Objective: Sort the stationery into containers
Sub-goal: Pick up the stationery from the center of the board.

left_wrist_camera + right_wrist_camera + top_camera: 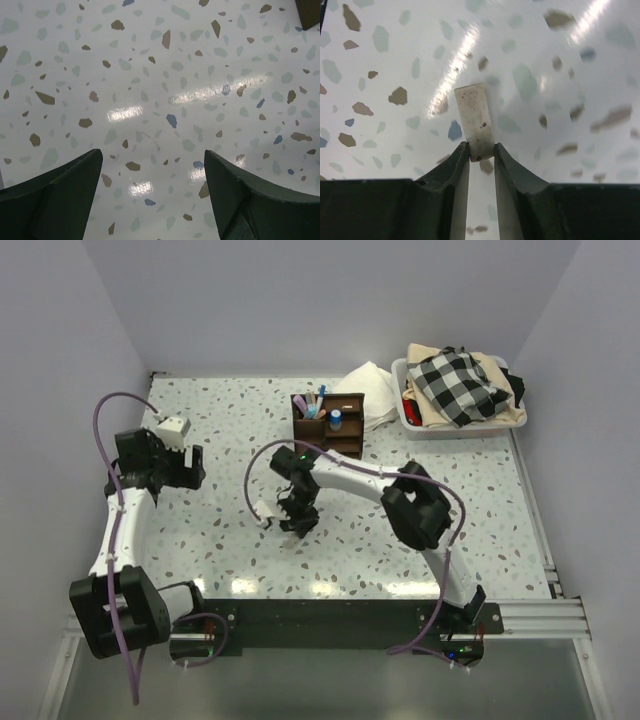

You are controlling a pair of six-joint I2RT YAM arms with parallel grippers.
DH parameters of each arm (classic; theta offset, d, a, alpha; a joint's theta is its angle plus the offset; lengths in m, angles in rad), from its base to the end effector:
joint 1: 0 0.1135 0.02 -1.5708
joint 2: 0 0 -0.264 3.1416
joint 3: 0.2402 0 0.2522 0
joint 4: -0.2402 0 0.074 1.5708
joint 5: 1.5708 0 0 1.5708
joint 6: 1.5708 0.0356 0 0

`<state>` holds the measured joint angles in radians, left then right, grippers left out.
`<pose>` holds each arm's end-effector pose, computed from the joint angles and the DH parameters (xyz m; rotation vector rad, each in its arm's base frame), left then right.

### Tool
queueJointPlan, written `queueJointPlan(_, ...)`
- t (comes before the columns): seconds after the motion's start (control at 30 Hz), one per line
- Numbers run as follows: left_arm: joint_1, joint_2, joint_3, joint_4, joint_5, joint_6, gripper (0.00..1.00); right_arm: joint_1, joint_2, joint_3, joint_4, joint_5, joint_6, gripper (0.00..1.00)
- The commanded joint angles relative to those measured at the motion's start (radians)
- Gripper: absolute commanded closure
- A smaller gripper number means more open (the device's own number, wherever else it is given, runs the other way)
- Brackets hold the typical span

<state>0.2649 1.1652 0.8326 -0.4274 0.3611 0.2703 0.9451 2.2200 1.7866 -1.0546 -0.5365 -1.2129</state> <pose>0.2395 0.0519 0.2589 0.1838 2.2677 -0.1419 0.2405 0.3639 0.1711 -2.5633 1.3358 0.7714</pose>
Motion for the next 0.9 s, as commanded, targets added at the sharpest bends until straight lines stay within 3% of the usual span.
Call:
queueJointPlan(0.0,-0.053,0.077,0.097,0.093,0.041,0.038,0.13,-0.083,-0.195,-0.183,0.305,0.015,0.604,1.00)
queueJointPlan(0.1,-0.093,0.138,0.137,0.127,0.036,0.030,0.14,-0.132,-0.243,-0.315,0.475,0.085,0.921,1.00)
queueJointPlan(0.17,-0.116,0.172,0.177,0.140,0.026,0.023,0.14,-0.169,-0.287,-0.375,0.584,0.212,1.165,1.00)
queueJointPlan(0.27,-0.154,0.243,0.233,0.153,0.021,0.015,0.14,-0.175,-0.351,-0.466,0.639,0.466,1.385,1.00)
queueJointPlan(0.47,-0.181,0.384,0.339,0.139,0.019,0.026,0.15,-0.175,-0.349,-0.342,0.455,1.020,1.738,1.00)
queueJointPlan(0.63,-0.181,0.464,0.388,0.130,0.013,0.033,0.15,-0.175,-0.312,-0.224,0.346,1.181,1.886,1.00)
queueJointPlan(0.87,-0.188,0.493,0.405,0.141,0.015,0.004,0.15,-0.184,-0.296,-0.179,0.331,1.185,1.951,1.00)
